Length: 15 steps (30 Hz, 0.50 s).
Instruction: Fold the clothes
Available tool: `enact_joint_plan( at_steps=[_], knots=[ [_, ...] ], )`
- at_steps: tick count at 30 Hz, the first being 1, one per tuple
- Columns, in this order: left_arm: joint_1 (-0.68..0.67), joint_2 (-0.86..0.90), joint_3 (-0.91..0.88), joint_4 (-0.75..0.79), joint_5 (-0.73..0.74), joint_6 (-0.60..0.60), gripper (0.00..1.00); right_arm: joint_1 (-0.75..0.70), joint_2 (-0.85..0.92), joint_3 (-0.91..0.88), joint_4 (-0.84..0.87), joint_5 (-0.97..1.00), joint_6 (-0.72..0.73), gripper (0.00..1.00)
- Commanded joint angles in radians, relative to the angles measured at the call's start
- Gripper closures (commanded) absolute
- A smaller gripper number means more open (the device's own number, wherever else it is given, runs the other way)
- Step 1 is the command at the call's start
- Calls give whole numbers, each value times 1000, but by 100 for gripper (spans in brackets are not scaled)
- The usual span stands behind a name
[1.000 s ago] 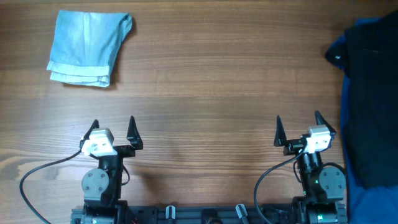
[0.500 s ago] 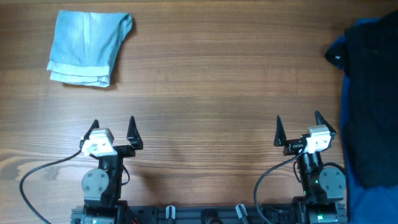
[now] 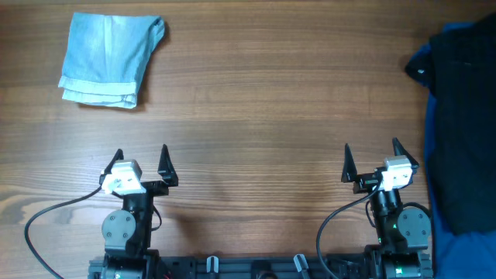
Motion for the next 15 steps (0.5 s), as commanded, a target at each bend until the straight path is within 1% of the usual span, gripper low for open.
enact_joint_plan(
  at_steps=[1, 11, 13, 15],
  knots=[
    [-5, -6, -8, 7, -16, -10, 0, -5, -1, -2, 3, 17, 14, 0],
    [-5, -6, -8, 7, -16, -10, 0, -5, -1, -2, 3, 16, 20, 0],
    [-5, -6, -8, 7, -16, -10, 0, -5, -1, -1, 4, 13, 126, 0],
    [-5, -6, -8, 7, -16, -10, 0, -5, -1, 18, -3, 14, 146, 0]
  ],
)
